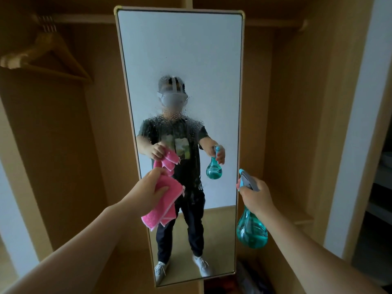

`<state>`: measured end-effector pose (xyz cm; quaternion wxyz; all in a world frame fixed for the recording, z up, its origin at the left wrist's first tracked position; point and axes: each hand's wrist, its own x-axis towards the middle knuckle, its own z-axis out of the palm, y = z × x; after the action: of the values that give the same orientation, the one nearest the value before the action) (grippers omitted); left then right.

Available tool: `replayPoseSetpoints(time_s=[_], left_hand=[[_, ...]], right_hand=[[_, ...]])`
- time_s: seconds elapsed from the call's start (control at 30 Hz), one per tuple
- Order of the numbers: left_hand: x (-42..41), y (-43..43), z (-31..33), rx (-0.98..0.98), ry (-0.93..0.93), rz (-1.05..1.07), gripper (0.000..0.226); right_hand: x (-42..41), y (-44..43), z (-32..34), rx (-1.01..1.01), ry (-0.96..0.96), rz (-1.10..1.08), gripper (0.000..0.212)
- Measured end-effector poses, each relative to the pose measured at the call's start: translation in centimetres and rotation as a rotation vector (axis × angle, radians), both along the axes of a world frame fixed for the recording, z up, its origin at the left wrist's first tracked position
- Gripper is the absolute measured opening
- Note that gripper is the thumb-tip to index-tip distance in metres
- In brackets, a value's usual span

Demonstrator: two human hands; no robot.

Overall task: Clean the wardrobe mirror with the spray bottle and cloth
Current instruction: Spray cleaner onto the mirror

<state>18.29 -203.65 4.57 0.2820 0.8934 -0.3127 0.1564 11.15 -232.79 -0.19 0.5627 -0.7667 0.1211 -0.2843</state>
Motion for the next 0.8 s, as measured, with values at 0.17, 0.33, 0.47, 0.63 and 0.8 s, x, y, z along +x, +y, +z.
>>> replayPoseSetpoints(time_s=[0.17, 0.33, 0.47, 0.63, 0.8], left_hand=[[0.2, 0.2, 0.1, 0.004, -0.012, 0.002, 0.025], [0.2, 0.8, 0.1, -0.007, -0.003, 0.003, 0.025], [0.1, 2.0, 0.3, -0.021, 0.006, 0.034, 0.023], [-0.3, 4.1, 0.6, -0.038, 0.010, 0.075, 0.025], [-0.5, 5.6, 0.8, -0.040, 0.014, 0.127, 0.025]], right_hand=[[0.2, 0.1, -0.2, 0.015, -0.010, -0.023, 0.014], [0.6, 0.9, 0.4, -0.029, 0.013, 0.045, 0.009], [1.1, 2.6, 1.1, -0.066, 0.017, 0.123, 0.010], [1.9, 4.8, 1.4, -0.105, -0.008, 0.143, 0.009], [2.6, 5.9, 1.1, -0.112, -0.012, 0.150, 0.011]])
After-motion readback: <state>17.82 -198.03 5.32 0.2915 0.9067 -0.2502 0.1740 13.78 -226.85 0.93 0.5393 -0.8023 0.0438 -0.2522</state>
